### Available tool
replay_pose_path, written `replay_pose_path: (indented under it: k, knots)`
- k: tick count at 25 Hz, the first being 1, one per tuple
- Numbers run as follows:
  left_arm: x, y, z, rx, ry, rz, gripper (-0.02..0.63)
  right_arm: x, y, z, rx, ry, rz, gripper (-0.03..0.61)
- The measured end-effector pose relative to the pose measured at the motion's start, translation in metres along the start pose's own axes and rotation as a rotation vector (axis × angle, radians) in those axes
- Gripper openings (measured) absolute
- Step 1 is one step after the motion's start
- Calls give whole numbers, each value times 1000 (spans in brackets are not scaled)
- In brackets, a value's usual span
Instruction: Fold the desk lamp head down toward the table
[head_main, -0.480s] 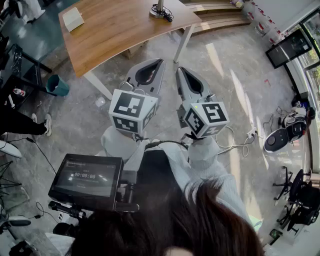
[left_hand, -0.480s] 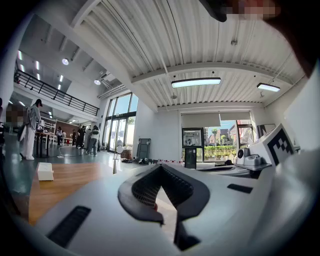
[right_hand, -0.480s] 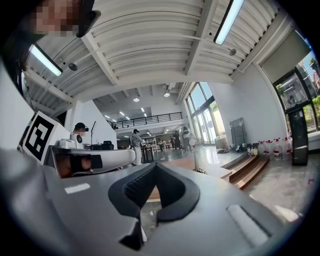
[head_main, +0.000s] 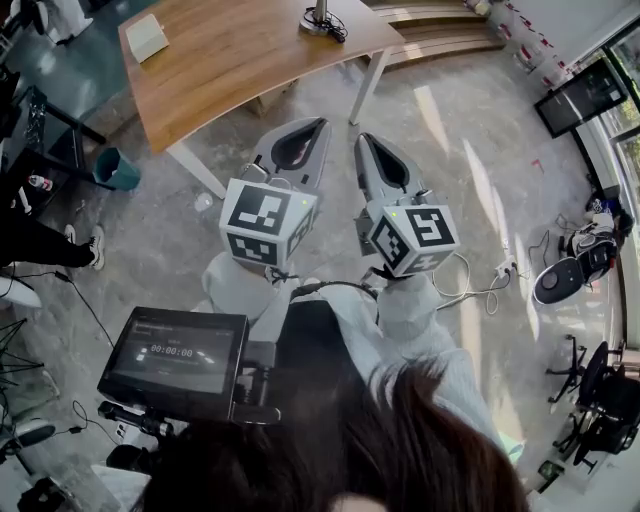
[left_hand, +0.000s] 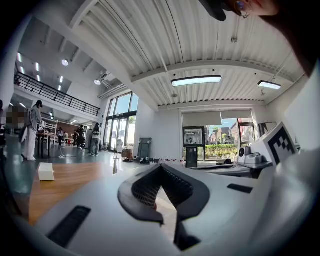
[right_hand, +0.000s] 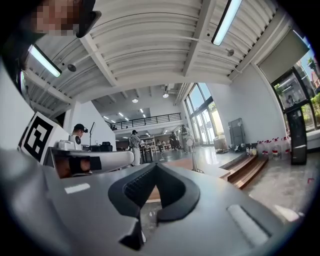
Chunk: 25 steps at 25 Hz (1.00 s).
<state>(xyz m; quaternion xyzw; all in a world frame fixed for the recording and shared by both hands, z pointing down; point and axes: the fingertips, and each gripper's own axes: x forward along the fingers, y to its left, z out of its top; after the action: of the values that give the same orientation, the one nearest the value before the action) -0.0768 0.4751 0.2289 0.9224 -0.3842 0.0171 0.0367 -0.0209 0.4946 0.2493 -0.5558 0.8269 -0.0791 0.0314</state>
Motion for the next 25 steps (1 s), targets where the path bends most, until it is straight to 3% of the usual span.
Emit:
replay_pose_path:
  k: [10,18,25]
  knots:
    - [21,9,-19,-17,33,41,3,10,-26,-20,30,37,16,2]
    - [92,74,-32,-35,50,53,3,93,-70,-27,29,58,12,2]
    - [192,154,-16,-38,66,14,3,201,-133,0,31,32,-36,2]
